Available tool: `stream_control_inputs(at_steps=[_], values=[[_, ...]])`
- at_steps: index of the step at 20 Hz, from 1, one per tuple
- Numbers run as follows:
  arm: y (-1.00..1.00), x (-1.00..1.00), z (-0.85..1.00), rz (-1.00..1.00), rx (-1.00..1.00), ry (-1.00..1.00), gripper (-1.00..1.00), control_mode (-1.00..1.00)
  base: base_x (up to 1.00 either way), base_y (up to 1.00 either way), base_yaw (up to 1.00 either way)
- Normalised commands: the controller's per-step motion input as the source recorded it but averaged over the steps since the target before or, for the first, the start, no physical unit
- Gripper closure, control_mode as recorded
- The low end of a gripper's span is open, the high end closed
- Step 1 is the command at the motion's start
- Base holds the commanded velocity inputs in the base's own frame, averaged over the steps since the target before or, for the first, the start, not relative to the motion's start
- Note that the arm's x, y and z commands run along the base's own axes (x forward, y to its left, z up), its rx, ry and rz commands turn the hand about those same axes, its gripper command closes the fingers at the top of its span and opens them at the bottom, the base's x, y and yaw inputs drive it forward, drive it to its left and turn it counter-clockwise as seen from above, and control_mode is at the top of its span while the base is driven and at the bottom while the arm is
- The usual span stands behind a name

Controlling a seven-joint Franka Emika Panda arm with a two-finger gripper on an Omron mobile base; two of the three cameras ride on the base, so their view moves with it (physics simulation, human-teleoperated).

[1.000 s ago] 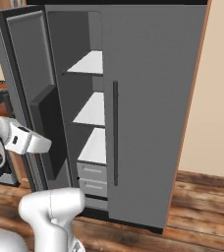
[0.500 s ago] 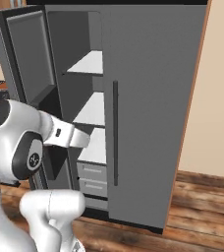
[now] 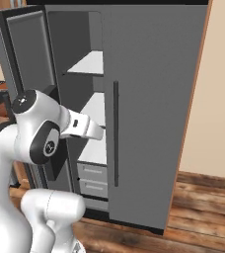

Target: Retrieve the steak from the fridge and place it on the saucepan with marinade on the stove.

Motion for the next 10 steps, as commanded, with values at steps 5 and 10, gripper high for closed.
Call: stream_control_inputs(at_steps=[5, 10], values=[[0.30, 0.45, -0.03, -0.02, 0.11, 0.00, -1.00, -1.00, 0.00, 0.00, 0.00], [0.05, 0.25, -0.16, 0.04, 0.08, -0.07, -1.00, -1.00, 0.00, 0.00, 0.00]])
